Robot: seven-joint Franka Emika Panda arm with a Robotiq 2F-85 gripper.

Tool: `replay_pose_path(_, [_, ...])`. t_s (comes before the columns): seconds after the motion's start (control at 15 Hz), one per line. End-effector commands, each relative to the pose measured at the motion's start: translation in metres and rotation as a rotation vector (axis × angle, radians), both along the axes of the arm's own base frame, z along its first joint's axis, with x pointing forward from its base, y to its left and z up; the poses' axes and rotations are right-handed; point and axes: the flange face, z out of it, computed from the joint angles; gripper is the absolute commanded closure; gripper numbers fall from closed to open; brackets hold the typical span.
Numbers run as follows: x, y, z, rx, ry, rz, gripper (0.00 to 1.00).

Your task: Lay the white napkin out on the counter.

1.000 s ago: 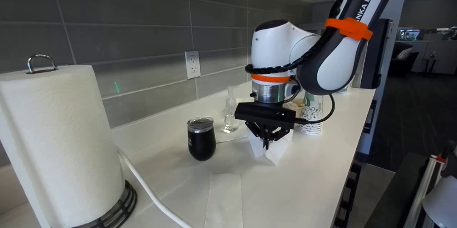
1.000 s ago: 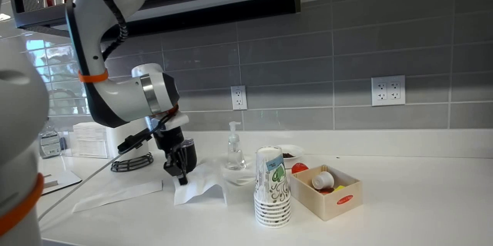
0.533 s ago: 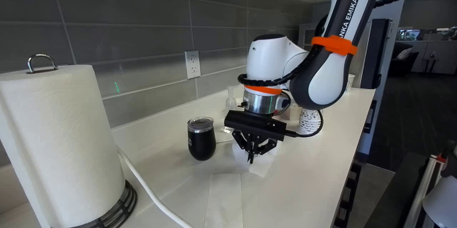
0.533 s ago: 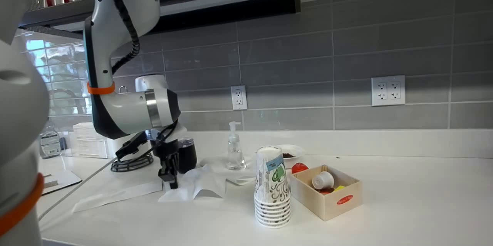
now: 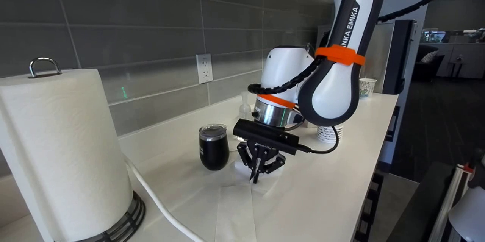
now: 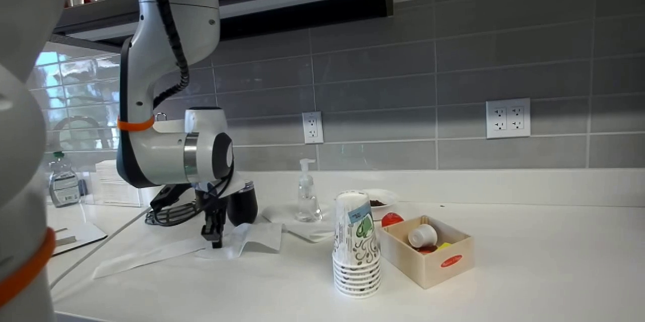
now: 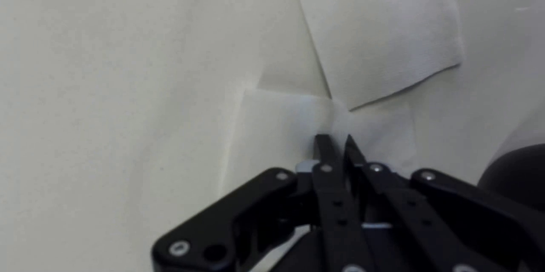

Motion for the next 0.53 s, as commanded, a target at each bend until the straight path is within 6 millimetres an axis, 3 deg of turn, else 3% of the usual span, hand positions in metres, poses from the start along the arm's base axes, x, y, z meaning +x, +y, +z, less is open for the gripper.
replay_pose_path(0.0, [0.004,0.0,-0.005,0.06,0.013,0.008,0.6])
replay_pose_path(0.47, [-0.007,-0.006,0.014,0.098,0.025,0.044,0.06])
